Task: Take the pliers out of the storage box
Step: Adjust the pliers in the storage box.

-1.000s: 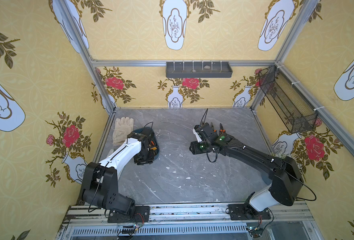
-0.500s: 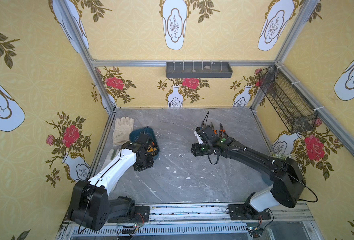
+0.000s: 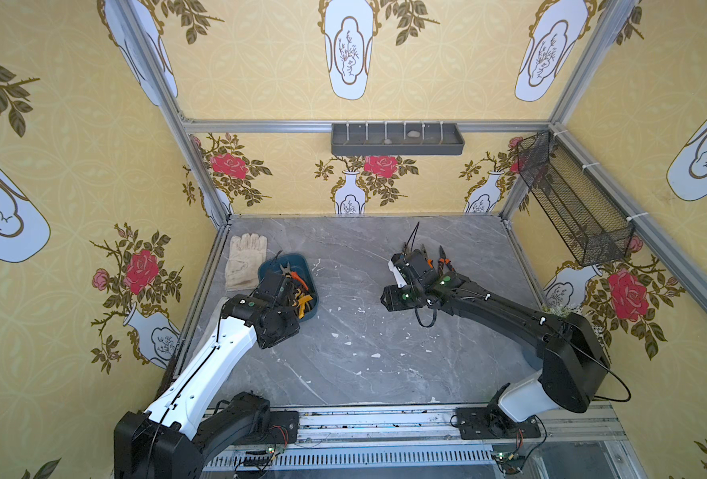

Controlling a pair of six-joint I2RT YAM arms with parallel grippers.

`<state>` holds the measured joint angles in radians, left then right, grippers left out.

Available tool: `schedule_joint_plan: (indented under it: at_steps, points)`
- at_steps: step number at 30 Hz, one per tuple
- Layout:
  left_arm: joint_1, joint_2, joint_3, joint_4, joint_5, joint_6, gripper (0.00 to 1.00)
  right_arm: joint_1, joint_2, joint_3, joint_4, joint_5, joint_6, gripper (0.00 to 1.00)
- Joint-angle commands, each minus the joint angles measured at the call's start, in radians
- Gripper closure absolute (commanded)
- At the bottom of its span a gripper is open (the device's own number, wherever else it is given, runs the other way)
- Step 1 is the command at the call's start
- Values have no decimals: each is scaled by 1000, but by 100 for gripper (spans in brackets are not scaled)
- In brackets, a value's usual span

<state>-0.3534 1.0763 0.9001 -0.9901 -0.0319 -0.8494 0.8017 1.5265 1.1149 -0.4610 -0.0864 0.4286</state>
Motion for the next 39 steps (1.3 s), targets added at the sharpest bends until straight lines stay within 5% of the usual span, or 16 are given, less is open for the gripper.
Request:
schedule_joint_plan:
  at_steps: [1,3,6,15,32,39]
  points:
    - [2,-27,13,124,29,-27,57,3,8,14,95,-135,10,47]
    - [2,-76,4,174,22,-35,53,2,19,7,192,-275,36,48]
    - [17,-107,-6,190,10,-50,33,37,82,35,296,-366,71,47]
    - [36,-130,-27,184,54,-51,33,179,344,264,350,-297,35,46]
    - [40,-132,-49,171,86,-13,33,192,603,434,516,-221,-50,54]
    - [42,-129,-51,162,84,1,33,193,632,465,521,-230,-47,70]
